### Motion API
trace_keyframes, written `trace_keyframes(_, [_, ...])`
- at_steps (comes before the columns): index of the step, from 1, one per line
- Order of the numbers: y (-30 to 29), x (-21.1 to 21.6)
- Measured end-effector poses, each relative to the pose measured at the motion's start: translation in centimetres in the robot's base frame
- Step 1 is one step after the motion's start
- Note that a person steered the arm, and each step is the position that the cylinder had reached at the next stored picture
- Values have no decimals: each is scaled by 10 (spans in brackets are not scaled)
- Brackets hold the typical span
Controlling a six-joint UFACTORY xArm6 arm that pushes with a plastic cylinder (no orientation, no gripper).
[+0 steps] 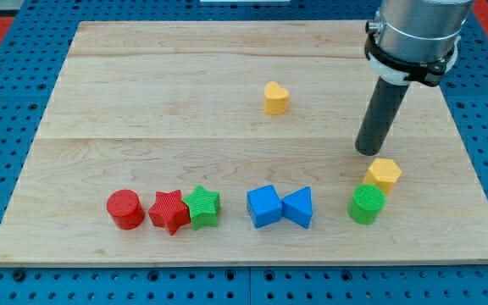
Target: Push the yellow hexagon into the right side of the green circle
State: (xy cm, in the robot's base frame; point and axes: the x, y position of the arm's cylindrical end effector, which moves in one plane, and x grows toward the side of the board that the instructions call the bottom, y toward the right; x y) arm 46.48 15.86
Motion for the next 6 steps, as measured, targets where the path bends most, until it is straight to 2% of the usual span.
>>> trace_keyframes(1, [15,14])
trace_keyframes(3, [3,34])
trace_keyframes(4, [14,51])
trace_keyframes(6, [56,54])
